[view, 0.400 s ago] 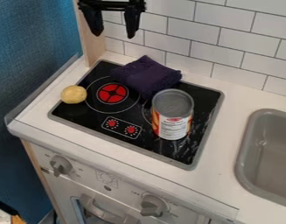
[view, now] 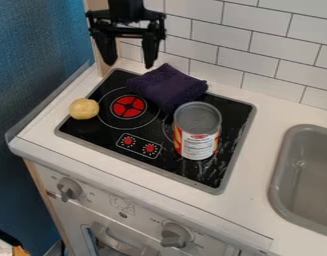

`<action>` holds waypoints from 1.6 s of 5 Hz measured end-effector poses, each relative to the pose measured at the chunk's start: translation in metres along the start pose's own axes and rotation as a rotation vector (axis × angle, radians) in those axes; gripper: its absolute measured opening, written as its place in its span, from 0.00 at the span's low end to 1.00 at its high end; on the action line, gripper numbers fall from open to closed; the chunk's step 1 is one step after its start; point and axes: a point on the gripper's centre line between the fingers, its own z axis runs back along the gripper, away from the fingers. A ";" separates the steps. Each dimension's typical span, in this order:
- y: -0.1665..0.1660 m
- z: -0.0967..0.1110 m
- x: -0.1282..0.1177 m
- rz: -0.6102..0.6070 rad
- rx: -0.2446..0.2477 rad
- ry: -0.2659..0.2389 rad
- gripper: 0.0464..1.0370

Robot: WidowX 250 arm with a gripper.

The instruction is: Move the can to the upper right side of the stove

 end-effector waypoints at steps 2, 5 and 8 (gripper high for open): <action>-0.039 0.001 -0.040 -0.134 0.043 -0.059 0.96; -0.060 -0.065 -0.083 -0.339 0.044 0.023 0.96; -0.070 -0.108 -0.069 -0.315 0.038 0.066 0.96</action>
